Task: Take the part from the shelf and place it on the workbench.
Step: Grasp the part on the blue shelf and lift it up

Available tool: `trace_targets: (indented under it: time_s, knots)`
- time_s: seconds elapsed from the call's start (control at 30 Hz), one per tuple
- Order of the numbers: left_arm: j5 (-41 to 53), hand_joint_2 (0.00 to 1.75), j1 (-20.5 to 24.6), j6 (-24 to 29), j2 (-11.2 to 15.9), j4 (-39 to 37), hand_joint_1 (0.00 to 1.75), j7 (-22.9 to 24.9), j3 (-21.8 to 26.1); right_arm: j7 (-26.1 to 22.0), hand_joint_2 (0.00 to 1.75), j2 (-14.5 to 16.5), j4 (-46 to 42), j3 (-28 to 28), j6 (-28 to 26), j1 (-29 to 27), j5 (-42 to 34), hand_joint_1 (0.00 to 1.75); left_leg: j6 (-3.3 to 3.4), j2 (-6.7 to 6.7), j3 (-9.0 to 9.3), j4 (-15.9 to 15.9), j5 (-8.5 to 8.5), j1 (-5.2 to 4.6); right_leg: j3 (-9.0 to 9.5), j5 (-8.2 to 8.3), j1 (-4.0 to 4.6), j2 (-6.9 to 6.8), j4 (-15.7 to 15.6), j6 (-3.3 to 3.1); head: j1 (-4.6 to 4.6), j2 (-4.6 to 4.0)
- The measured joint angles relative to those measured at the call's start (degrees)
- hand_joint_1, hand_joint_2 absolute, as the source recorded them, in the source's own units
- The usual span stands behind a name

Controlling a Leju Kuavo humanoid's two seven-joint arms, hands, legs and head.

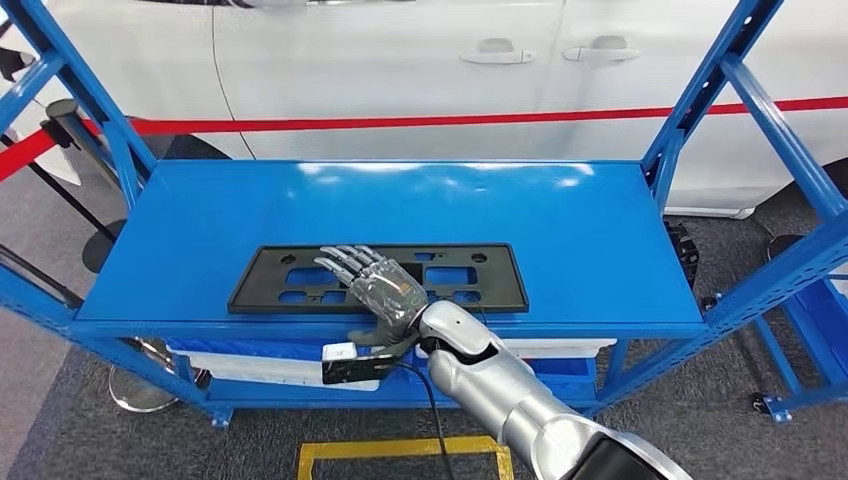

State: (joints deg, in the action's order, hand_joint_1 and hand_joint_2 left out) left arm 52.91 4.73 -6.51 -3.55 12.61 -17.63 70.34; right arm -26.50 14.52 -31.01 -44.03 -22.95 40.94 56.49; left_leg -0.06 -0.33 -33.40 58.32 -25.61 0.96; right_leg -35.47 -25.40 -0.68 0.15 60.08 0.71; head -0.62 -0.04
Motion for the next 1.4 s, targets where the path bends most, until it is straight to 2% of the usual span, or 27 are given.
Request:
trace_targets:
  time_s: [0.1,0.17,0.2,0.27,0.3,0.33,0.37,0.4,0.43,0.5,0.53,0.6,0.67,0.73,0.8,0.83,0.87,0.9,0.97,1.03,1.1,1.17,1.23,1.3,1.33,1.37,1.4]
  knots:
    - [0.3,0.0,0.0,-0.1,0.0,0.0,0.0,0.0,0.0,1.2,1.75,0.0,0.5,-0.3,-0.5,-0.1,1.5,0.0,-1.06,0.02,0.06,-0.2,-0.06,0.04,0.39,0.14,0.29,0.1,-1.2,-0.88,-0.03,0.0]
    - [0.5,0.0,0.0,-0.2,0.0,0.0,0.0,0.0,0.0,1.8,1.75,-0.1,0.8,-0.4,-0.7,0.0,2.4,0.0,-1.64,0.07,-0.41,1.2,-1.24,0.21,0.69,0.36,0.09,0.05,-1.7,-1.67,-0.05,0.0]
    - [0.5,0.0,0.0,-0.2,0.0,0.0,0.0,0.0,0.0,2.2,1.75,-0.1,0.9,-0.4,-0.8,0.0,2.8,0.0,-1.83,0.08,-1.37,3.5,-2.64,0.26,0.84,0.43,-0.02,-0.02,-1.9,-1.99,-0.08,0.0]
    - [0.7,0.0,0.0,-0.3,0.0,0.0,0.0,0.0,0.0,3.2,1.75,-0.1,1.1,-0.4,-1.3,-0.1,3.9,0.0,-2.1,0.1,-4.86,11.0,-6.24,0.29,0.88,0.38,0.09,-0.1,-1.9,-2.35,-0.1,0.0]
    - [0.8,0.0,-0.1,-0.3,0.0,0.0,0.0,0.0,0.0,3.8,1.75,-0.1,1.3,-0.5,-1.6,-0.2,4.4,0.0,-2.22,0.1,-6.52,14.4,-7.34,0.3,0.88,0.34,0.18,-0.11,-1.9,-2.4,-0.1,0.0]
    - [0.9,0.0,-0.1,-0.3,0.0,0.0,0.0,0.0,0.0,4.4,1.75,-0.1,1.5,-0.5,-1.9,-0.4,4.7,0.0,-2.28,0.1,-7.47,16.2,-7.49,0.3,0.88,0.29,0.25,-0.11,-1.8,-2.45,-0.1,0.0]
    - [1.0,0.0,-0.2,-0.3,0.0,0.0,0.0,0.0,0.0,4.9,1.75,-0.1,1.6,-0.5,-2.2,-0.4,5.0,0.0,-2.27,0.11,-7.26,15.5,-6.45,0.31,0.89,0.23,0.29,-0.08,-1.7,-2.46,-0.1,0.0]
    - [1.1,0.0,-0.2,-0.3,0.0,0.0,0.0,0.0,0.0,5.3,1.75,-0.1,1.7,-0.5,-2.5,-0.5,5.2,0.0,-2.2,0.13,-5.95,12.6,-4.52,0.32,0.94,0.13,0.29,-0.03,-1.6,-2.41,-0.1,0.0]
    - [1.1,0.0,-0.1,-0.3,0.1,0.0,0.0,0.0,0.0,5.7,1.75,-0.1,1.8,-0.5,-2.7,-0.4,5.3,0.0,-2.08,0.16,-4.02,8.4,-2.52,0.34,1.0,-0.01,0.29,0.01,-1.4,-2.29,-0.09,0.0]
    - [1.2,0.0,0.1,-0.3,0.1,0.0,0.0,0.0,0.0,6.2,1.75,-0.1,1.8,-0.5,-3.1,-0.2,5.6,0.0,-1.62,0.13,-0.94,1.9,-0.29,0.17,0.94,-0.25,0.48,0.1,-1.1,-1.82,-0.08,0.0]
    - [1.2,0.0,0.1,-0.3,0.1,0.0,0.0,0.0,0.0,6.4,1.75,-0.1,1.9,-0.5,-3.2,-0.2,5.6,0.0,-1.32,0.08,-0.42,0.7,-0.16,0.04,0.87,-0.26,0.56,0.11,-1.0,-1.56,-0.06,0.0]
    - [1.3,0.0,0.2,-0.3,0.1,0.0,0.0,0.0,0.0,6.7,1.75,0.0,1.9,-0.5,-3.4,0.0,5.7,0.0,-0.6,-0.03,-0.47,0.6,-0.05,-0.12,0.78,-0.16,0.58,0.13,-1.1,-1.03,-0.04,0.0]
    - [1.3,0.0,0.2,-0.3,0.1,0.0,0.0,0.1,0.0,7.5,1.75,0.0,1.9,-0.4,-3.8,0.2,6.2,0.0,0.16,0.0,-0.46,0.3,0.24,0.03,0.32,-1.08,0.43,0.1,0.0,-0.42,0.0,0.0]
    - [1.4,0.0,0.3,-0.3,0.1,0.0,0.0,0.1,0.0,8.9,1.75,0.0,2.0,-0.1,-4.2,0.5,7.2,0.0,0.77,0.08,-0.47,0.1,0.43,0.15,-1.98,-4.16,0.29,0.08,5.1,0.13,0.03,0.0]
    - [1.5,0.0,0.3,-0.3,0.1,0.0,0.0,0.2,0.0,10.0,1.75,0.0,2.2,0.2,-4.6,0.5,8.0,0.0,0.97,0.11,-0.55,0.1,0.43,0.12,-5.66,-7.61,0.25,0.06,12.9,0.43,0.03,0.0]
    - [1.6,0.0,0.3,-0.2,0.1,0.0,0.0,0.2,0.0,10.6,1.75,-0.1,2.4,0.3,-4.7,0.5,8.3,0.0,0.99,0.1,-0.56,0.1,0.43,0.11,-7.02,-8.36,0.25,0.05,15.6,0.49,0.04,0.0]
    - [1.6,0.0,0.3,-0.2,0.1,0.0,0.0,0.3,0.0,11.1,1.75,-0.1,2.5,0.5,-4.7,0.5,8.5,0.0,0.99,0.08,-0.54,0.1,0.42,0.11,-7.39,-7.96,0.25,0.05,16.2,0.46,0.04,0.0]
    - [1.7,0.0,0.3,-0.2,0.1,0.0,0.0,0.3,0.0,11.7,1.75,-0.1,2.7,0.7,-4.7,0.5,8.8,0.0,0.97,0.03,-0.48,0.1,0.41,0.1,-6.67,-6.57,0.27,0.05,14.7,0.33,0.04,0.0]
    - [1.8,0.0,0.4,-0.2,0.0,0.0,0.0,0.5,0.0,12.5,1.75,-0.1,3.0,1.2,-4.7,0.9,9.2,0.0,0.85,-0.07,-0.28,0.1,0.34,0.09,-2.7,-2.32,0.4,0.06,6.5,-0.26,0.04,0.0]
    - [1.8,0.0,0.6,-0.2,-0.1,0.0,0.0,0.6,0.0,12.8,1.75,0.0,3.2,1.7,-4.7,1.4,9.4,0.0,0.45,-0.12,-0.35,0.2,0.28,-0.06,0.36,-0.12,0.74,0.04,0.0,-0.88,0.02,0.0]
    - [1.9,0.0,0.6,-0.2,-0.2,0.0,0.0,0.7,0.0,13.1,1.75,0.0,3.6,2.0,-4.8,1.6,10.1,0.0,-0.17,-0.11,-0.49,0.1,0.35,-0.19,0.82,-0.05,1.03,0.11,-1.4,-1.18,-0.01,0.0]
    - [1.9,0.0,0.7,-0.2,-0.1,0.0,0.0,0.8,0.0,14.2,1.75,0.1,3.9,2.4,-4.9,1.7,11.4,0.0,-0.78,-0.08,-0.56,0.2,0.02,-0.2,1.0,0.24,0.69,0.13,-1.9,-1.66,-0.01,0.0]
    - [2.0,0.0,0.8,-0.2,-0.1,0.0,0.0,0.9,0.0,16.2,1.75,0.3,4.3,2.6,-5.0,1.9,13.9,0.03,-1.22,-0.03,-2.03,3.7,-2.24,-0.17,1.34,0.52,0.3,0.0,-2.5,-2.3,-0.09,0.0]
    - [2.2,0.0,0.8,-0.2,-0.1,0.0,0.0,1.0,0.0,19.3,1.75,0.4,5.0,2.6,-5.0,2.2,17.5,0.66,-1.57,0.01,-5.53,11.3,-5.83,-0.03,1.4,0.51,0.38,-0.13,-2.5,-2.59,-0.15,0.0]
    - [2.3,0.0,0.8,-0.2,-0.1,0.0,0.0,1.1,-0.1,20.9,1.75,0.4,5.5,2.6,-5.0,2.2,19.2,0.98,-1.75,0.02,-7.13,14.6,-6.91,0.05,1.41,0.49,0.42,-0.17,-2.5,-2.61,-0.14,0.0]
    - [2.3,0.0,0.8,-0.2,0.0,0.0,0.0,1.1,-0.1,22.2,1.75,0.4,5.9,2.5,-4.9,2.2,20.8,1.27,-1.89,0.03,-7.93,16.1,-6.94,0.12,1.41,0.47,0.45,-0.18,-2.5,-2.61,-0.14,0.0]
    - [2.3,0.0,0.8,-0.2,0.0,0.0,0.0,1.2,-0.1,23.3,1.75,0.5,6.3,2.4,-4.9,2.2,22.1,1.27,-1.98,0.03,-7.6,15.3,-5.84,0.2,1.44,0.44,0.44,-0.16,-2.4,-2.57,-0.14,0.0]
